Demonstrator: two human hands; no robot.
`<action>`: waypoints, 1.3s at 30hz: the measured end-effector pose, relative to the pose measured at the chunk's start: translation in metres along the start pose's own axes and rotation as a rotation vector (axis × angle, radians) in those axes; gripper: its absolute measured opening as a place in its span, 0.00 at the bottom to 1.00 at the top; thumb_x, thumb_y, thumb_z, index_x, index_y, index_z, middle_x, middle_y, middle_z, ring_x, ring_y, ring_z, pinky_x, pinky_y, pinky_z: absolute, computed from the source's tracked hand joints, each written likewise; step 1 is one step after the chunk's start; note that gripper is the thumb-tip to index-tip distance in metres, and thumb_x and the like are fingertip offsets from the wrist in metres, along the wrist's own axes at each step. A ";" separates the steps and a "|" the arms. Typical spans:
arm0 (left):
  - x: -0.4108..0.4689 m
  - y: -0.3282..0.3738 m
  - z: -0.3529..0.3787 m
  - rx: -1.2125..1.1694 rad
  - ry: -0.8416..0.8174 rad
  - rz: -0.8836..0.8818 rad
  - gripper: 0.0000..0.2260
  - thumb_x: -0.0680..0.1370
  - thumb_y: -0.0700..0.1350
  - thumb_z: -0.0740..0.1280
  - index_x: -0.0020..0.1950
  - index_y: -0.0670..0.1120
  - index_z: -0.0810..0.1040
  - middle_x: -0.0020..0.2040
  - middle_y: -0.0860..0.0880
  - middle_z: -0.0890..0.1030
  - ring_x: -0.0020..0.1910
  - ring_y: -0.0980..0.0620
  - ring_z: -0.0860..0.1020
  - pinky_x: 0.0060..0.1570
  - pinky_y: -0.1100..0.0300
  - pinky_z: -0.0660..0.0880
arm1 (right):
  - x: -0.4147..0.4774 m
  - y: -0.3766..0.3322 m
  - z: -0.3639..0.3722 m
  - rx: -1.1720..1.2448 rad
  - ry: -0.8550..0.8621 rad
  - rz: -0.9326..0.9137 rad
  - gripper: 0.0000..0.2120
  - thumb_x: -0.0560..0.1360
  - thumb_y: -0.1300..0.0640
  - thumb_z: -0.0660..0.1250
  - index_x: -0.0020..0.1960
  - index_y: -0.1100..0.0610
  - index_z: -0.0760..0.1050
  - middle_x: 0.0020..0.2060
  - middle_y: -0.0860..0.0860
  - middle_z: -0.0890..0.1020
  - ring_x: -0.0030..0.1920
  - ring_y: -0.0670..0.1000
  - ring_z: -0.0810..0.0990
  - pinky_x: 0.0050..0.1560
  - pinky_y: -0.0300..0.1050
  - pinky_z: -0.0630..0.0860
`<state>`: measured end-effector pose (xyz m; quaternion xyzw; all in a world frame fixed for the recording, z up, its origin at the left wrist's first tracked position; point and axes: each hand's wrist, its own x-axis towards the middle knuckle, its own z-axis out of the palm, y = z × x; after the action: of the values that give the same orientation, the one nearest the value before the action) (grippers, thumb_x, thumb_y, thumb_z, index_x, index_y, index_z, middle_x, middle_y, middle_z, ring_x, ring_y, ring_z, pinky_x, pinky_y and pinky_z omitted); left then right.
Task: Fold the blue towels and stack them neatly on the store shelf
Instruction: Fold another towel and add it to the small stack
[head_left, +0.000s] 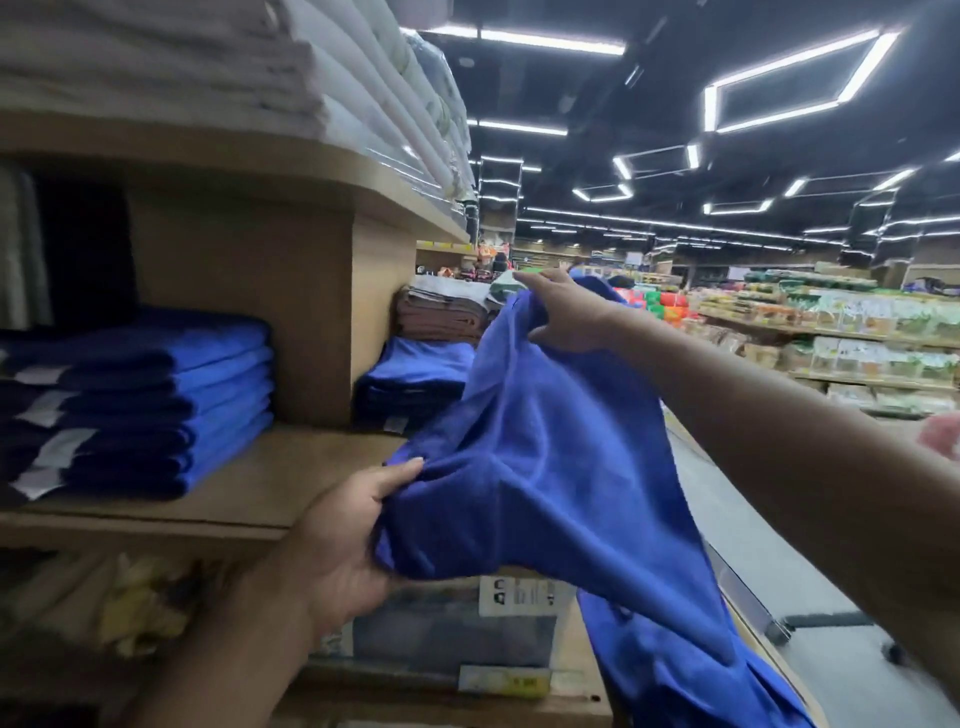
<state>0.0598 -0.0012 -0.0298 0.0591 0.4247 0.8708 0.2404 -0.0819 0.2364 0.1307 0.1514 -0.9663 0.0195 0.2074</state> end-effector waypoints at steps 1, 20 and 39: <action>-0.002 -0.004 -0.001 -0.023 -0.017 -0.020 0.18 0.77 0.45 0.62 0.49 0.34 0.86 0.54 0.33 0.84 0.47 0.40 0.86 0.44 0.50 0.83 | -0.013 -0.013 0.008 0.070 0.059 -0.042 0.30 0.75 0.60 0.71 0.76 0.57 0.68 0.67 0.59 0.74 0.62 0.59 0.77 0.57 0.41 0.71; 0.041 0.051 0.001 1.348 0.349 0.368 0.09 0.83 0.54 0.61 0.52 0.54 0.80 0.35 0.49 0.84 0.25 0.52 0.78 0.21 0.64 0.69 | -0.180 -0.063 0.102 1.730 -0.118 -0.016 0.03 0.75 0.61 0.70 0.45 0.60 0.81 0.38 0.53 0.83 0.37 0.47 0.81 0.38 0.36 0.76; 0.201 0.050 0.023 1.885 0.422 0.185 0.11 0.74 0.49 0.66 0.36 0.44 0.75 0.35 0.40 0.83 0.31 0.44 0.79 0.34 0.55 0.80 | -0.175 -0.055 0.095 1.916 -0.314 0.119 0.08 0.77 0.59 0.70 0.41 0.57 0.85 0.40 0.53 0.87 0.41 0.48 0.86 0.39 0.38 0.81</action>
<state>-0.1279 0.0838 0.0028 0.1032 0.9764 0.1810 -0.0564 0.0487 0.2243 -0.0280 0.2079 -0.5634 0.7879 -0.1361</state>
